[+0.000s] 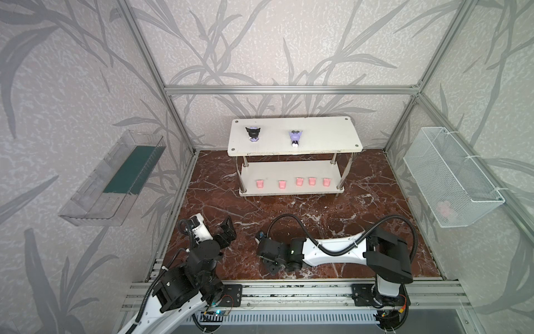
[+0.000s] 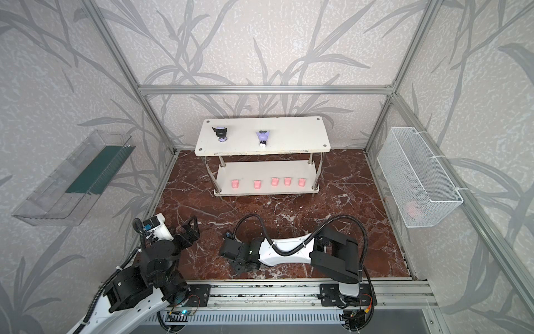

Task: Place and organize the plastic toys onto the shelf
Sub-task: 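Lift the black-and-purple figure with the right gripper up over the top board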

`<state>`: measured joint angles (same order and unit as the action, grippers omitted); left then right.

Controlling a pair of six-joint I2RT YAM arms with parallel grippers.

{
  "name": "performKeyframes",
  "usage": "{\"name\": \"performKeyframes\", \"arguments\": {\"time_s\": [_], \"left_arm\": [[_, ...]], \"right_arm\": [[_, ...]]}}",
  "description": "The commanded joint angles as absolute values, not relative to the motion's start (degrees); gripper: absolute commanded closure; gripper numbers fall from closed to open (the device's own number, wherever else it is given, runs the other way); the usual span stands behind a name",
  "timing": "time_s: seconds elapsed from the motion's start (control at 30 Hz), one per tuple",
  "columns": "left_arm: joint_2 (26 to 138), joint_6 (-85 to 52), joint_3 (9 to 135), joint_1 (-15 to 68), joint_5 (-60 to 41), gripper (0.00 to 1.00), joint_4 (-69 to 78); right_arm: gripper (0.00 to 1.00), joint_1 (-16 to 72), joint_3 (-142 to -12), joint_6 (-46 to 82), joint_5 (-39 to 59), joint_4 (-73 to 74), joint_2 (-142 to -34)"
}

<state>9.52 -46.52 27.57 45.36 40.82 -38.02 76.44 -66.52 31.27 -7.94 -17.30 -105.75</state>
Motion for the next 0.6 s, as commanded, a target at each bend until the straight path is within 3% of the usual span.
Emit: {"name": "performKeyframes", "arguments": {"time_s": [0.0,0.57], "left_arm": [[10.11,-46.49,26.82,45.46,41.92,0.04,-38.07],[10.19,-46.93,25.67,45.43,41.57,0.04,-37.67]], "right_arm": [[0.45,76.24,-65.49,30.09,-6.53,-13.23,-103.80],[0.52,75.16,-61.35,28.92,-5.89,-5.16,-103.71]]}}
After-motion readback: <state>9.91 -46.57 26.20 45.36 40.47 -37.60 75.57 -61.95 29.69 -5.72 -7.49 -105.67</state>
